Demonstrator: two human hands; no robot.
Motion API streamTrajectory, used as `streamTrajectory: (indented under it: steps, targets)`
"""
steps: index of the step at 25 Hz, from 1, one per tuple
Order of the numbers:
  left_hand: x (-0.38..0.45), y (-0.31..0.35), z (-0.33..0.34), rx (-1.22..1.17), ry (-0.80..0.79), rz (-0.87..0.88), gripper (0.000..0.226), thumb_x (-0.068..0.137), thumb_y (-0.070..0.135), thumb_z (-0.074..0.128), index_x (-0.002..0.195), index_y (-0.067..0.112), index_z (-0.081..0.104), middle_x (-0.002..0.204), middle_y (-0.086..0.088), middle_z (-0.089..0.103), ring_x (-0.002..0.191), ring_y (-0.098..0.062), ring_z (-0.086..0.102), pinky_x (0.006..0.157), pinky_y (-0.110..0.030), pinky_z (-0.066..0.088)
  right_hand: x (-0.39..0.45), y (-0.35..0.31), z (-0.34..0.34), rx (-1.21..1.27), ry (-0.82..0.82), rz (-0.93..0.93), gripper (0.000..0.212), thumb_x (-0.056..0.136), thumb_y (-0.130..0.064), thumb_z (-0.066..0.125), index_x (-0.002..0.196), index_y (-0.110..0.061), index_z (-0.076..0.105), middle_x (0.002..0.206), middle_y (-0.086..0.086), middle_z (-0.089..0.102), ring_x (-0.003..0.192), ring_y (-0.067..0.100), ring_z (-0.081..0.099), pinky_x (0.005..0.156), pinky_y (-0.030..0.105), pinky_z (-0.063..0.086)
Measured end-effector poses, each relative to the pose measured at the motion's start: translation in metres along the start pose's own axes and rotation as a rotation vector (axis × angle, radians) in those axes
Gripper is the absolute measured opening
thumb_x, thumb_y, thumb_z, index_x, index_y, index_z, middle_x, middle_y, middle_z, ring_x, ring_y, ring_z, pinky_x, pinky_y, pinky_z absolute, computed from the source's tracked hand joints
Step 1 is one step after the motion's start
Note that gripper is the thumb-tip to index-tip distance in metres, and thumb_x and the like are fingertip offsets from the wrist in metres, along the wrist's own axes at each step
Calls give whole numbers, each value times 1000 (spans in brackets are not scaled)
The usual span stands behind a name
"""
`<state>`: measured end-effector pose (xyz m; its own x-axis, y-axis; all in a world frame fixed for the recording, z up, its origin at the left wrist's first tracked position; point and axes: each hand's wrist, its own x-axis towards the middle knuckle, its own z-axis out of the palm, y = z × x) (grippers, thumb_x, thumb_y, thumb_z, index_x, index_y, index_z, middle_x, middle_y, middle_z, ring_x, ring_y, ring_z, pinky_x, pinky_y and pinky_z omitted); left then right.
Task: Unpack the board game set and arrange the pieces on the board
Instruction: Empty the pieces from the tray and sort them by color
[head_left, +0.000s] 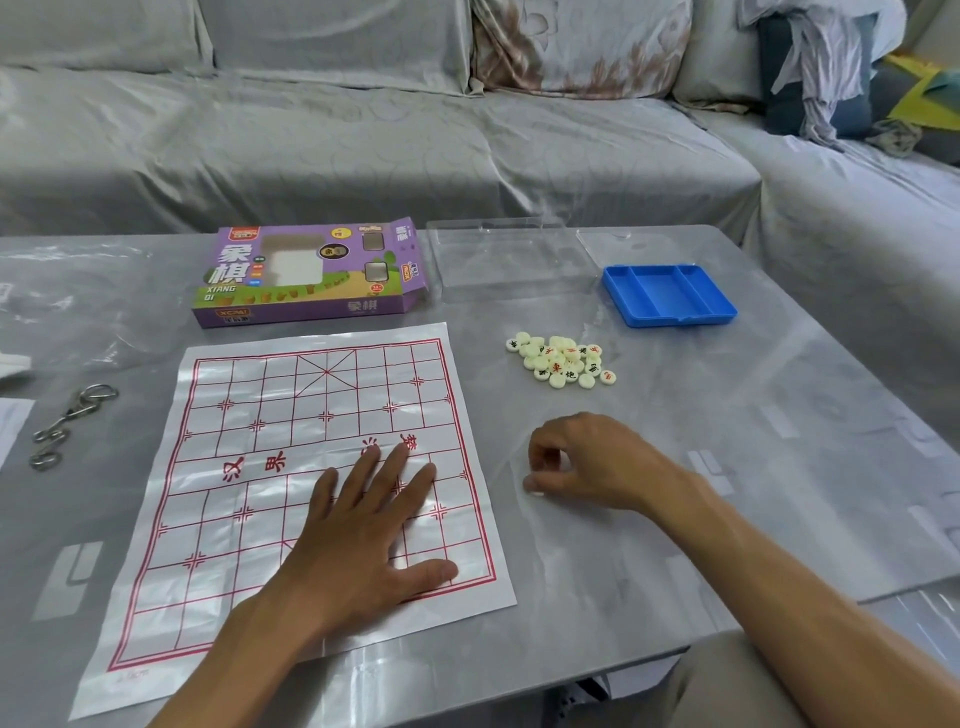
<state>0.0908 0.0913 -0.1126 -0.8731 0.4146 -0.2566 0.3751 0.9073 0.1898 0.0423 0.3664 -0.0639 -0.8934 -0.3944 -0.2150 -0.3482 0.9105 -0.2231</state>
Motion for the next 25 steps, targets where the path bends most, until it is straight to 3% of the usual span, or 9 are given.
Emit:
streamTrajectory:
  steps: [3, 8, 14, 18, 20, 23, 25]
  targets:
    - [0, 2, -1, 7, 1, -7, 100, 54, 96, -5, 141, 51, -25, 147, 18, -41, 137, -12, -39, 116, -45, -18, 0, 3, -4, 62, 62, 26, 25, 86, -54, 59, 97, -31, 60, 90, -12, 61, 80, 8, 54, 69, 24, 45]
    - [0, 2, 0, 15, -5, -4, 96, 58, 95, -2, 140, 51, -26, 145, 18, -44, 136, -12, -40, 116, -45, -19, -6, 4, -1, 149, -132, -27, 39, 76, -57, 70, 107, -38, 55, 88, -14, 56, 83, 8, 54, 73, 27, 49]
    - [0, 2, 0, 9, -2, 1, 97, 55, 96, -5, 139, 52, -27, 146, 18, -42, 136, -12, -40, 115, -45, -20, 1, -2, 10, 158, -82, -69, 26, 81, -46, 70, 102, -36, 59, 86, -13, 58, 78, 8, 54, 70, 27, 48]
    - [-1, 1, 1, -7, 4, -5, 100, 54, 97, -5, 141, 52, -25, 148, 18, -40, 136, -11, -40, 116, -45, -19, 6, 14, 7, 230, 79, 107, 18, 82, -44, 69, 95, -33, 65, 81, -15, 59, 74, 3, 54, 66, 20, 43]
    - [0, 2, 1, 2, 1, -10, 98, 55, 96, -4, 140, 53, -25, 148, 18, -40, 137, -11, -40, 116, -46, -17, 9, 33, 8, 296, 240, 226, 16, 83, -43, 68, 92, -30, 68, 84, -14, 62, 76, 5, 56, 69, 24, 48]
    - [-1, 2, 1, 2, -1, -13, 99, 53, 96, -5, 140, 53, -25, 148, 18, -40, 137, -11, -39, 116, -46, -17, 15, 66, 9, 317, 527, 497, 26, 92, -38, 56, 112, -24, 63, 116, -4, 61, 102, 17, 56, 87, 35, 48]
    - [-1, 3, 1, -6, 2, -13, 100, 53, 97, -5, 141, 53, -24, 149, 19, -39, 137, -11, -38, 116, -45, -17, 16, 82, 14, 168, 462, 551, 33, 95, -33, 49, 126, -23, 57, 133, -1, 55, 113, 25, 50, 93, 38, 44]
